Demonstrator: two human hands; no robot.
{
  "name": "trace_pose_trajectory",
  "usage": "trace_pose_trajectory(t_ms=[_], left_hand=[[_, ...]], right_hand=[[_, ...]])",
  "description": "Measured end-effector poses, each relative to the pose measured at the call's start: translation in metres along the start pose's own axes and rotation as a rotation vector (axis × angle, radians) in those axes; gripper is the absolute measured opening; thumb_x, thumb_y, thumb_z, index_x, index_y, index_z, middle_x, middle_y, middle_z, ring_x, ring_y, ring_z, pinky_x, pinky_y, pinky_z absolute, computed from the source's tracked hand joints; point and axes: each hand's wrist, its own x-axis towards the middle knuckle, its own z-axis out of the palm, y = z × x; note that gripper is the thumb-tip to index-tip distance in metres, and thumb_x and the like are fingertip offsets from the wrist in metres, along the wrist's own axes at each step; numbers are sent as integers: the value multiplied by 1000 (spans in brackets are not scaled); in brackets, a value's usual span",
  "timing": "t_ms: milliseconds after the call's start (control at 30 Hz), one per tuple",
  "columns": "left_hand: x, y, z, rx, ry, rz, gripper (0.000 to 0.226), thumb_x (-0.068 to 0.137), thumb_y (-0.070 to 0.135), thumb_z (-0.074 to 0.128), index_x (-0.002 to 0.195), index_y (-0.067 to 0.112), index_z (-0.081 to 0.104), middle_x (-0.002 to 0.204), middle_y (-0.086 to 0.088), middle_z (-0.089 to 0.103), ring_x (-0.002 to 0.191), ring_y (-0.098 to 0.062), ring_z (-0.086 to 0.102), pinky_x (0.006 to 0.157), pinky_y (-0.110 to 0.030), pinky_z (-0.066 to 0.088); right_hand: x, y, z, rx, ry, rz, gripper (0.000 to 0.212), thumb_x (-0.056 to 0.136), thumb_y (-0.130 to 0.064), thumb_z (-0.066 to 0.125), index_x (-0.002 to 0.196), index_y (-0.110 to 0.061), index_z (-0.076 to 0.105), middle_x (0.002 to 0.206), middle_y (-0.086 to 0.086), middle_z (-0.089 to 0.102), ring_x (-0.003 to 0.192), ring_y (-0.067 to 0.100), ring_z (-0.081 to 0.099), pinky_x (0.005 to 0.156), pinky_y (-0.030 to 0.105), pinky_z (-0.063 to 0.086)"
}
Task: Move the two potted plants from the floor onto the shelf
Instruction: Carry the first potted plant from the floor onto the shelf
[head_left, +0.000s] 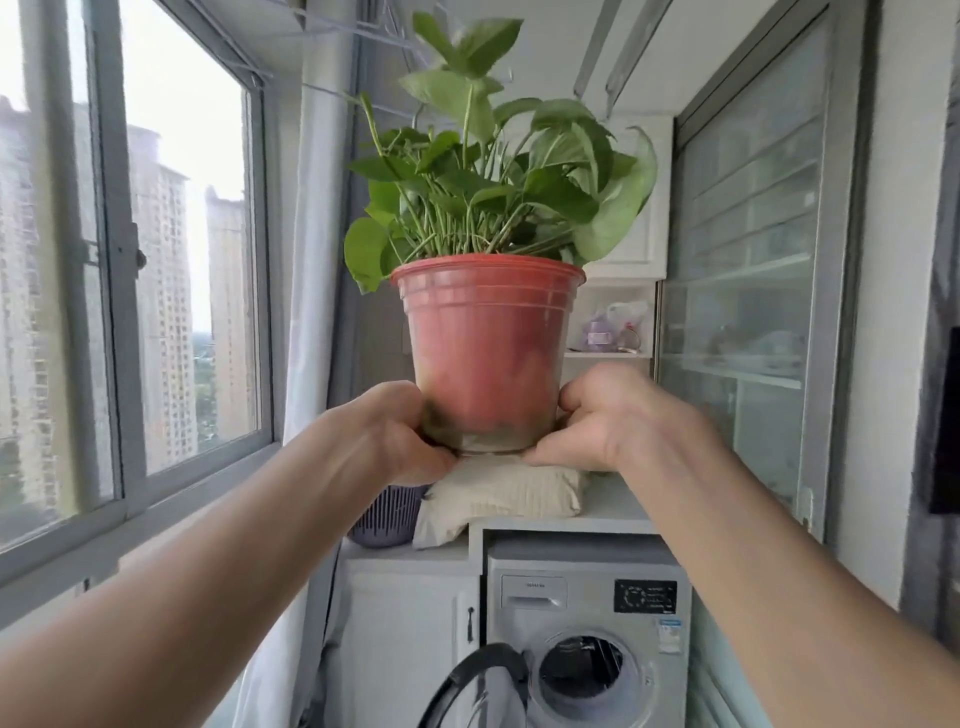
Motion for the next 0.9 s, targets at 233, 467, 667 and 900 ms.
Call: trace_pose_trajectory(t_ms=[233, 467, 667, 900], left_hand=[[78, 16, 23, 44, -5, 17, 43, 96, -3, 28, 116, -4, 66, 111, -25, 70, 97, -41, 70, 64, -60, 58], [145, 46, 72, 10, -4, 108, 47, 93, -5, 25, 121, -4, 63, 119, -24, 68, 106, -40, 68, 79, -60, 57], [217, 46, 98, 14, 48, 127, 43, 95, -3, 29, 117, -4, 66, 115, -24, 69, 103, -39, 69, 91, -53, 55], [297, 48, 106, 32, 113, 90, 48, 92, -8, 25, 118, -4, 66, 116, -21, 69, 104, -34, 68, 80, -50, 56]], right_hand=[[91, -40, -16, -14, -11, 40, 43, 101, -10, 18, 100, 7, 58, 91, 27, 64, 77, 39, 60, 58, 61, 45], [167, -104, -23, -30, -77, -16, 41, 100, -10, 18, 118, 3, 52, 105, 27, 62, 87, 42, 60, 62, 65, 45], [235, -138, -47, -84, -56, 0, 36, 98, -7, 21, 119, 7, 47, 94, 28, 61, 76, 42, 59, 57, 65, 44], [309, -146, -65, -88, 27, 62, 41, 98, -8, 22, 127, 6, 48, 111, 27, 61, 82, 43, 59, 58, 63, 47]])
